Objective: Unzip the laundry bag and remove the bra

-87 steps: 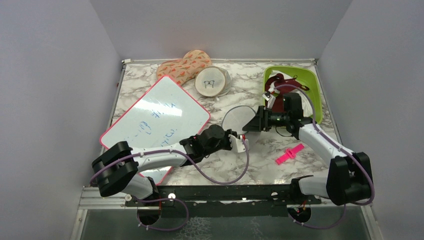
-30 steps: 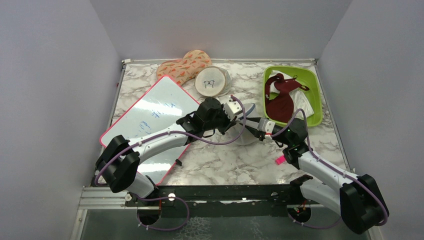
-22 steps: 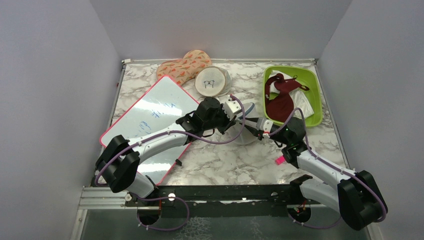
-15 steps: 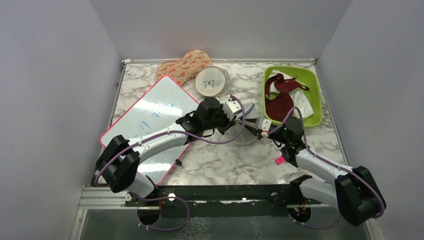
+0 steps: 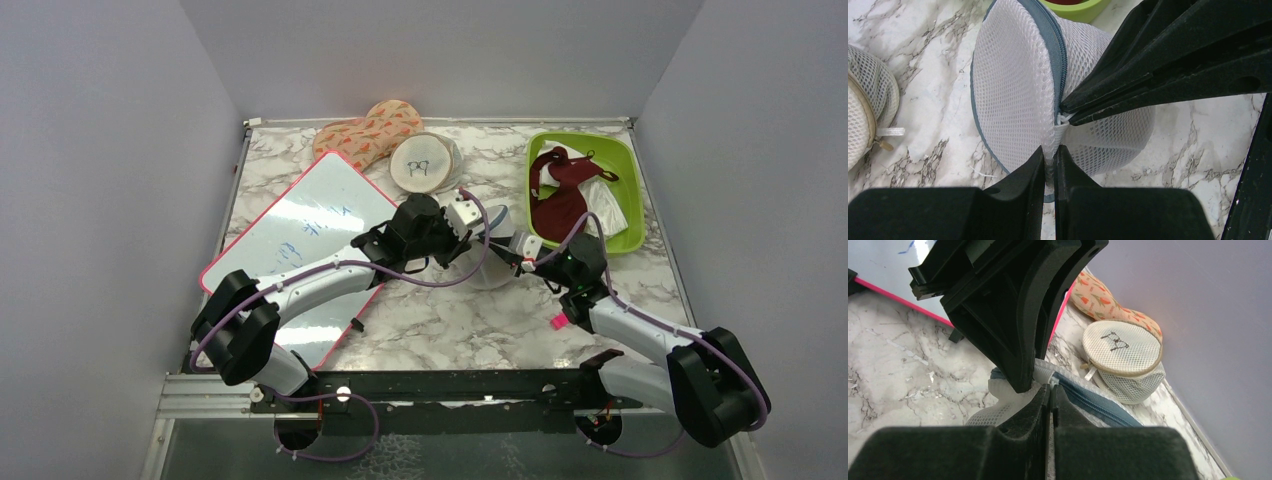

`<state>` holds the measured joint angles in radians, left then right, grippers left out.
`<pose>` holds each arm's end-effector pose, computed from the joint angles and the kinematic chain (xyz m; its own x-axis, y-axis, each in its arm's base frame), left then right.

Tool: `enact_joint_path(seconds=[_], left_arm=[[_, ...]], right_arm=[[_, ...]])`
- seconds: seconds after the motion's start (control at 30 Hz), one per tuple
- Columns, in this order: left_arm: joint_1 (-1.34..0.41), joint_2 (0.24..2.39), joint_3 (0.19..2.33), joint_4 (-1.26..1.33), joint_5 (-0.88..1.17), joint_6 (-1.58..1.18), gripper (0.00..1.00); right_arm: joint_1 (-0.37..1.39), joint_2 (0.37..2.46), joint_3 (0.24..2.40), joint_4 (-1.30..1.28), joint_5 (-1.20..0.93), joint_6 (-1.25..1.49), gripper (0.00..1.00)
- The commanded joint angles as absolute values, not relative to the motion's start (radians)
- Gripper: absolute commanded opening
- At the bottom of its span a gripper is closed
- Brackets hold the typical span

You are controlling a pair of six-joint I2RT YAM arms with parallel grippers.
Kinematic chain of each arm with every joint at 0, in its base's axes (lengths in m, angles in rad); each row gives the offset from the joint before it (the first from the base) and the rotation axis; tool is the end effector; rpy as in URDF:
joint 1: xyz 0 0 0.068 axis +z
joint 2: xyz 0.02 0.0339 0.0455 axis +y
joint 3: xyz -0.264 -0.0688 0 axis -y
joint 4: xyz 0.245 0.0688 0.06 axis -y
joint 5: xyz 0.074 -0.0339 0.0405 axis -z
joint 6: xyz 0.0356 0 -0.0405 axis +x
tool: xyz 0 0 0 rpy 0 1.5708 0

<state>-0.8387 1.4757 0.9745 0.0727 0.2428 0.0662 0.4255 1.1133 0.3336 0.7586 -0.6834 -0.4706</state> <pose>0.2191 -0.2566 0.2661 -0.2197 0.3405 -0.9142 0.8846 0.4647 -0.0395 0.1924 0.1119 0.2186 0.3887 -0.2099 -0.8971 -0.8065 0.3933 -0.4414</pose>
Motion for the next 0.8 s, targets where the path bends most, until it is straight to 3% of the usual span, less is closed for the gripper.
enact_joint_path(seconds=[0.0,0.4,0.77], left_arm=[[-0.842,1.465,1.009,0.073,0.253,0.075,0.00],[-0.843,1.403,0.966,0.081,0.189,0.176,0.00],[-0.842,1.237,0.802,0.215,0.128,0.429,0.00]], right_arm=[[0.428,1.070,0.345,0.702,-0.574,-0.470,0.01],[0.429,1.010,0.415,0.556,-0.291,-0.281,0.01],[0.428,1.028,0.456,0.495,-0.099,-0.074,0.01]])
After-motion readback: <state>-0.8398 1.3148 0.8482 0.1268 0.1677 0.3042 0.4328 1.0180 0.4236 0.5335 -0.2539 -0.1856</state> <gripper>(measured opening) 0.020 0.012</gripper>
